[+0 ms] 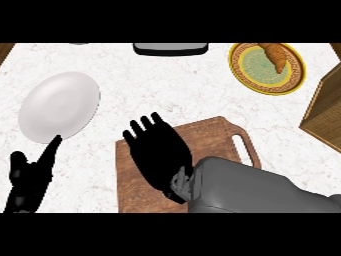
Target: Pick the bell pepper from the cutting board and place it in the basket
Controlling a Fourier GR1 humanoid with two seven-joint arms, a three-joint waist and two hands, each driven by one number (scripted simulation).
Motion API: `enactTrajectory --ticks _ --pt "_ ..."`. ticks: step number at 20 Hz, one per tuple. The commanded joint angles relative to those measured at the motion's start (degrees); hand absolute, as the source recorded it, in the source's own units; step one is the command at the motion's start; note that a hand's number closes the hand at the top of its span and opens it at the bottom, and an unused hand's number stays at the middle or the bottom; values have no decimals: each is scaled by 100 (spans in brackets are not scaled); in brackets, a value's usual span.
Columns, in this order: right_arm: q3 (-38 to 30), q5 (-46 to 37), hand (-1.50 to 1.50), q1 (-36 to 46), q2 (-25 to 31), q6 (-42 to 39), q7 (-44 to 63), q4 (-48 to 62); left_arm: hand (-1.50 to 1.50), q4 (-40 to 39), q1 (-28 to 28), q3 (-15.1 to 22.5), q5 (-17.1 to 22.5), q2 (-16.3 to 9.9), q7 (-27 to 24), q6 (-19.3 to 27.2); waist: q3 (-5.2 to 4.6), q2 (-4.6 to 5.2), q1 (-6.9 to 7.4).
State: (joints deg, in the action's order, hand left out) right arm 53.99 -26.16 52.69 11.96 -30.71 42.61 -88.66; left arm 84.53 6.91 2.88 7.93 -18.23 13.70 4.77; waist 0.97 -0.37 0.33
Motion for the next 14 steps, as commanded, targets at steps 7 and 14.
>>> enactTrajectory --ticks 7,14 --pt "-108 -655 -150 -187 -342 24 -491 647 0 -320 19 46 33 166 236 -225 -99 46 -5" --pt "5 -1056 -150 -351 -503 -83 -556 1267 0 -301 139 49 -13 333 125 -220 -100 46 5"
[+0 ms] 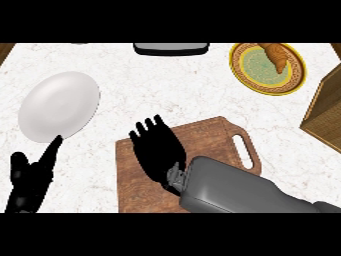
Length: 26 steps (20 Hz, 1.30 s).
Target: Pick the bell pepper from the cutting board and place it in the basket
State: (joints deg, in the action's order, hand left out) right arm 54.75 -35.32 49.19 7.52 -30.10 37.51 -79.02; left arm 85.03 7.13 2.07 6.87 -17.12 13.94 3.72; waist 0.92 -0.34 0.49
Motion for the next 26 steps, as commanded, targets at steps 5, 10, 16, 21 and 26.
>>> enactTrajectory --ticks 5,10,16,21,26 --pt "-88 -338 -150 -345 19 -187 -219 76 0 -442 14 41 33 192 175 -154 -93 35 -55" --pt "-16 -703 -150 -482 25 290 -630 502 0 -79 245 186 -20 305 296 -163 -88 42 1" --pt "-217 -936 -150 -360 -256 419 -947 1034 0 -381 38 161 -102 476 150 -134 -92 49 -15" --pt "182 -1448 150 -374 -316 571 -1273 1024 0 -461 85 129 -233 489 -37 -136 -94 46 -15" --pt "293 -1781 150 -417 -233 674 -1458 904 0 -733 31 55 -238 555 -133 -172 -97 41 -69"
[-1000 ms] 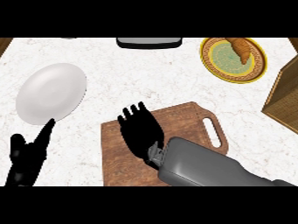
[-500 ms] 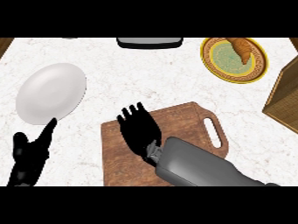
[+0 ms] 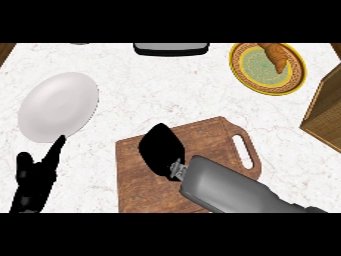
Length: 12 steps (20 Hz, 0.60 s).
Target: Pick the bell pepper from the cutting board and place it in the basket
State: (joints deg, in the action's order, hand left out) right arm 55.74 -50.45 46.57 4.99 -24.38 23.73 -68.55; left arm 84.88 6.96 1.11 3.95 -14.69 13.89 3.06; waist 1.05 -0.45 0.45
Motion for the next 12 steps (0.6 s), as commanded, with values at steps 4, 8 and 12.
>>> enactTrajectory --ticks 4,8,12 --pt "-1057 -21 150 -329 173 459 844 515 0 -189 197 16 154 134 176 -126 -104 53 -146" --pt "-2755 417 150 -682 301 1154 2436 1026 0 0 394 -168 204 80 228 -14 -82 86 -529" --pt "-3274 277 150 -676 58 1754 3641 1047 0 -26 676 4 146 135 36 -184 -112 36 -209"
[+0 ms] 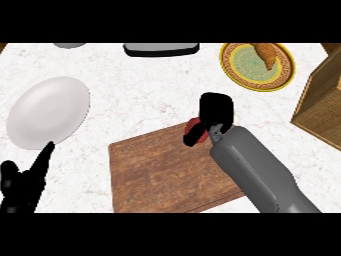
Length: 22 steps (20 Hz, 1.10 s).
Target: Pick the bell pepper from the cutting board and place it in the basket
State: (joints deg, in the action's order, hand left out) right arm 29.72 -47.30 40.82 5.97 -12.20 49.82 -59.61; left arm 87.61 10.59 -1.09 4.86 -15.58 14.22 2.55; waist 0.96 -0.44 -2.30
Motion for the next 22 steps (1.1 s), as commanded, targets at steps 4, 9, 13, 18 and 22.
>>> enactTrajectory --ticks 4,9,13,18,22 --pt "-988 -520 150 579 -190 1256 1599 204 0 -447 -146 256 -12 241 212 -112 -101 67 192" --pt "-1803 -639 150 635 -340 3318 1249 -1176 0 -354 66 92 112 234 101 -127 -89 -16 11" --pt "-2030 -1453 150 1158 -79 3366 1688 -1565 0 -319 22 258 -39 332 198 -70 -102 -9 78" --pt "-2342 -2117 150 1193 -76 2804 2325 -2459 0 -577 -4 71 4 275 73 -128 -108 -27 18" --pt "-2966 -2279 150 1716 368 1984 2495 -2634 0 -493 -127 97 -45 319 128 -92 -108 -8 67"
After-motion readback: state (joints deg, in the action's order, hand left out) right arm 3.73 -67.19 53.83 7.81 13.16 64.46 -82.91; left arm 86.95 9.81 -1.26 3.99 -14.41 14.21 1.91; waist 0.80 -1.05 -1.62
